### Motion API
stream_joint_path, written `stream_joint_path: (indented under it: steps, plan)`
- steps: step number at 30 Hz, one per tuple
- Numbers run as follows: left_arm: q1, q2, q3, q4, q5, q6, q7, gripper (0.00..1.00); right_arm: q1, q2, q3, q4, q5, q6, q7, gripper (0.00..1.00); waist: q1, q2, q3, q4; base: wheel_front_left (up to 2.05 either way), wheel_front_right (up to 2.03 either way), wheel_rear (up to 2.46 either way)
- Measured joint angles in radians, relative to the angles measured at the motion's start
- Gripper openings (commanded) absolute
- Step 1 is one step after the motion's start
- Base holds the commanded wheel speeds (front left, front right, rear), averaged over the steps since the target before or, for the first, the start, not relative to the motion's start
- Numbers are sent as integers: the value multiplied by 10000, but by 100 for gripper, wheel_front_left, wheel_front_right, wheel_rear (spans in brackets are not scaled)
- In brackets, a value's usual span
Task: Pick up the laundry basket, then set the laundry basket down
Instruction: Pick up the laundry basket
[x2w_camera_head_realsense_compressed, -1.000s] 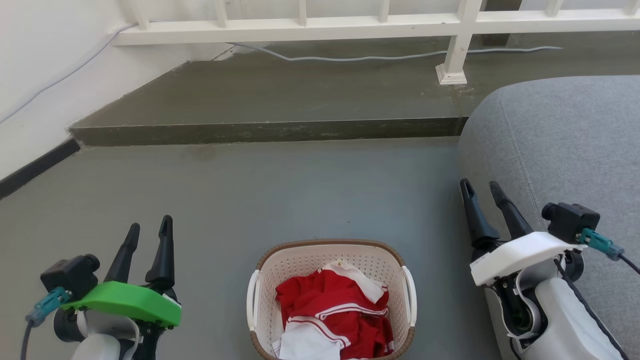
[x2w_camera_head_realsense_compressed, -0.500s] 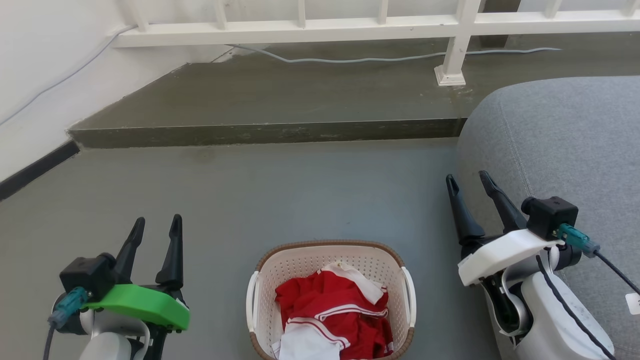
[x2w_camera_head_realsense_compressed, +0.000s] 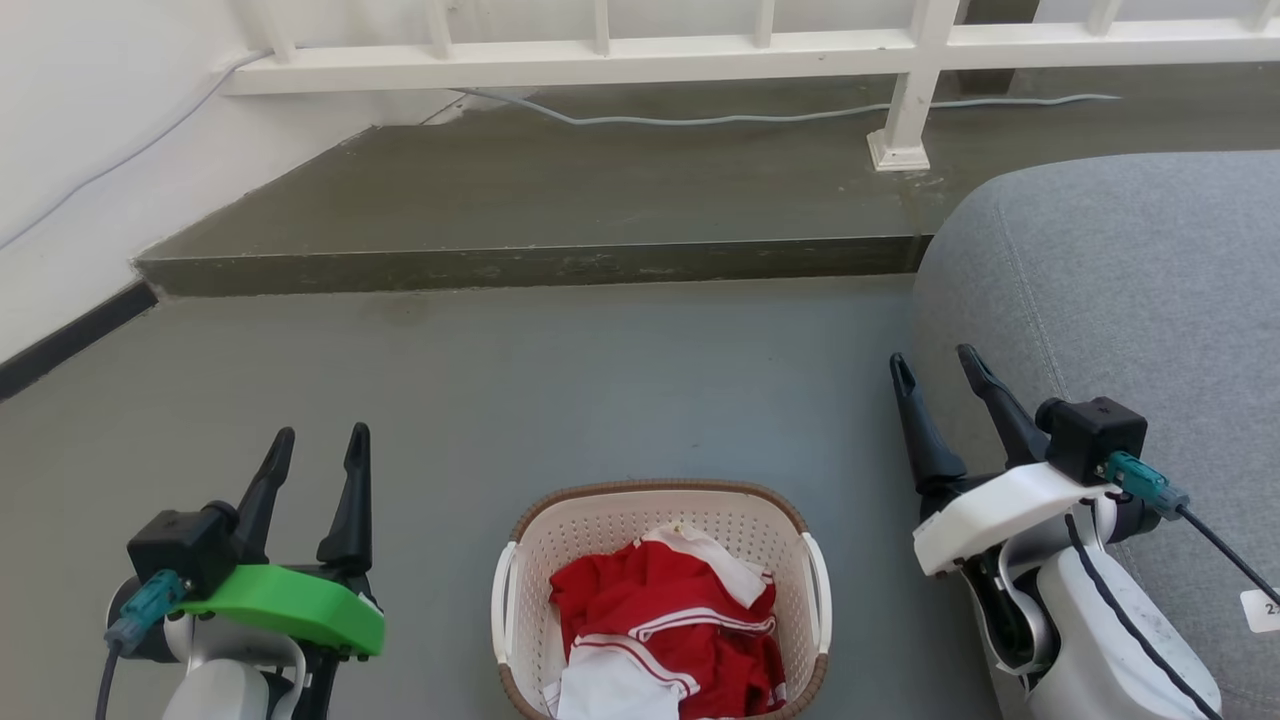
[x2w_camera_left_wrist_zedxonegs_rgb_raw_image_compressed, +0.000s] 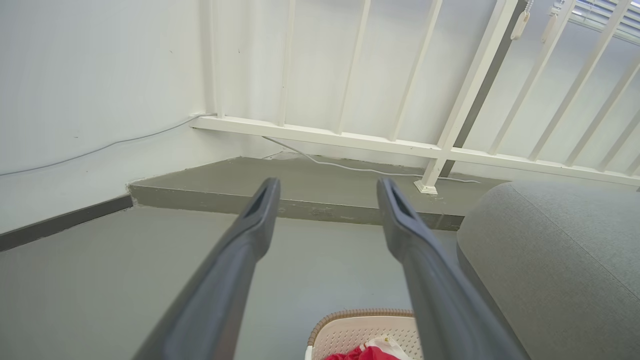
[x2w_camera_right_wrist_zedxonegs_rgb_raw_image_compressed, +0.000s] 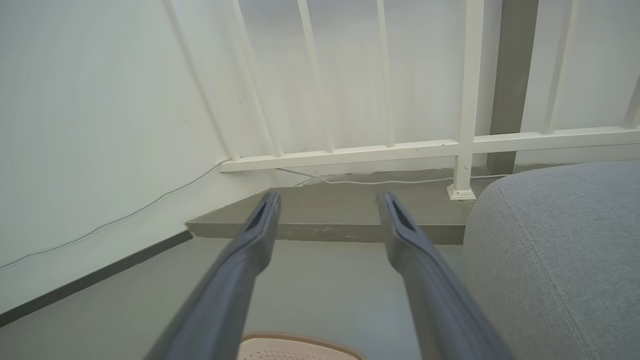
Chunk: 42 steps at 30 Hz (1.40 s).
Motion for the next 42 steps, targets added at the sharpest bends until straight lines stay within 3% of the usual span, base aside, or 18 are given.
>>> stream_joint_path:
  steps: [16,37,42]
  plan:
    - [-144,-27,102,-31,40,-4,-23,100,0,146,-173,366,-111,-127,0,100,0,0,573,-266,0,0,0]
    - [-1395,667,-1308,897,-405,-15,-23,100,-965,401,-146,1492,-226,-236,0,100,0,0,3045,-663,0,0,0]
    - [-1860,732,-1820,1294,-1007,-15,-17,100,-1479,441,4,2006,-230,-198,-2,100,0,0,3751,-743,0,0,0]
